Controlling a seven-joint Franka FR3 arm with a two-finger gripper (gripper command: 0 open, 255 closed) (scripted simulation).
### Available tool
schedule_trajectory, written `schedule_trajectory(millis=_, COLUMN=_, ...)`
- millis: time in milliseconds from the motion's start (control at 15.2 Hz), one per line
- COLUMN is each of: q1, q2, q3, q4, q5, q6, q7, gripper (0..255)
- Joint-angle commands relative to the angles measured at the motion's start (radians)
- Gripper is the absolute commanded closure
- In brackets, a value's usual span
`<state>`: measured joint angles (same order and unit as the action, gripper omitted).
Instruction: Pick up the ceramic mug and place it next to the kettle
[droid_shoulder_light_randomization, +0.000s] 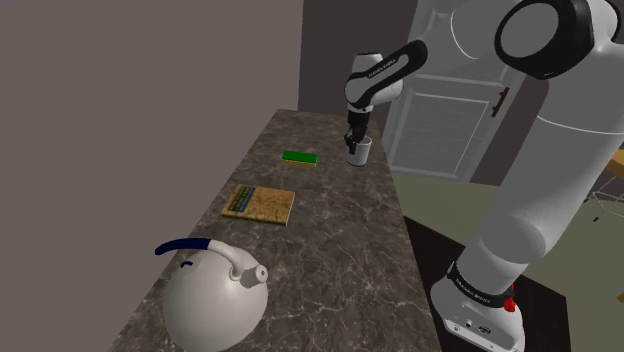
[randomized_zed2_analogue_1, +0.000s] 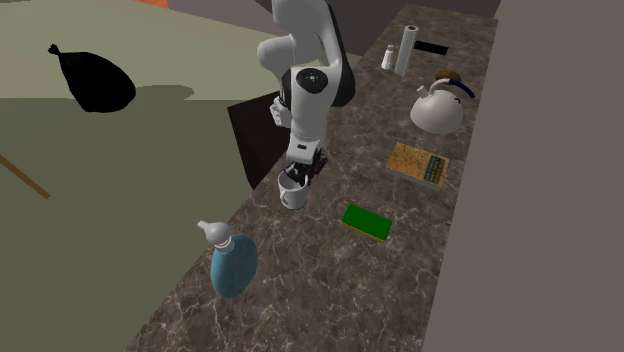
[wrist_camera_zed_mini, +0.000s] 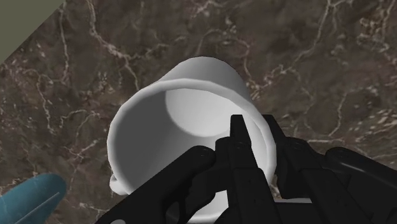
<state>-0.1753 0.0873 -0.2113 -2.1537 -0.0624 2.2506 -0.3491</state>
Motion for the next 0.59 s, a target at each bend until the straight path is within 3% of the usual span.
schedule_trajectory(millis=0, q1=0.0, q2=-0.015, q3=0.0, q4=0.011, q5=-0.003, q6=-0.026, q7=0.0, gripper=255)
schedule_trajectory(millis=528, q1=0.003, q2=-0.064, q3=0.0, q4=0.066, q5=-0.01, q6=-0.129, q7=0.001, gripper=255)
